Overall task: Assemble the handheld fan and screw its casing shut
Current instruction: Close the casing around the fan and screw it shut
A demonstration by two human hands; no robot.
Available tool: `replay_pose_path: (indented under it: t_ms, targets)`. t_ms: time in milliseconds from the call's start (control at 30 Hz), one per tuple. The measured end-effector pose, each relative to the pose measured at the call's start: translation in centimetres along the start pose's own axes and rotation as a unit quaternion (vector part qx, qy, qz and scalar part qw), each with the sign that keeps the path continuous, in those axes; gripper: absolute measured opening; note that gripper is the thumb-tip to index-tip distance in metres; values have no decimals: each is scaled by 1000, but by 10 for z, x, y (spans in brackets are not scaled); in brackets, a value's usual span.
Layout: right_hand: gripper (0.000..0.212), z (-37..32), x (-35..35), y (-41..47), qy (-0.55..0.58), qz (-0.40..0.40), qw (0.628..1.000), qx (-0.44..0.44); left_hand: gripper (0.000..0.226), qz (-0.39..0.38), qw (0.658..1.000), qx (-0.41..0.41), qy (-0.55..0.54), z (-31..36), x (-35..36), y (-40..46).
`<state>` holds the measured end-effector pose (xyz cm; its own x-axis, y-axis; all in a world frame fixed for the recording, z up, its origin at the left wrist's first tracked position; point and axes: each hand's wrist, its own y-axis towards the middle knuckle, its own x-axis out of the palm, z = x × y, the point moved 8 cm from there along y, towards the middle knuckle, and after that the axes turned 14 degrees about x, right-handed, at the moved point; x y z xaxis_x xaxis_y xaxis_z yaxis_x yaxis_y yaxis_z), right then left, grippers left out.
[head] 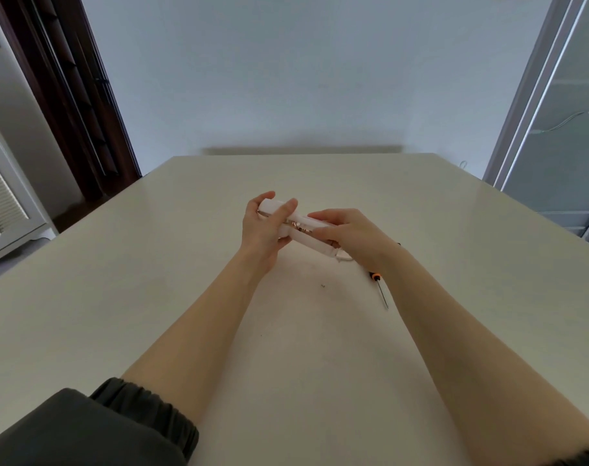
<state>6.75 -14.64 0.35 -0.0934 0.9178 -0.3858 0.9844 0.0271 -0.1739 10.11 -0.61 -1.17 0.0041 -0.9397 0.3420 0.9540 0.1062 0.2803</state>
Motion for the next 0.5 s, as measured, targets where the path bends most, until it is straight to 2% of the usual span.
replay_pose_path:
  t_ms: [300,500]
  targets:
    - [28,-7,-5,-5,31,36,998,-32,50,22,1000,-5,6,0,0,-2]
    - [30,-7,-4,-5,19,71,996,-44,53,26,999,-22,17,-2,-1,-3]
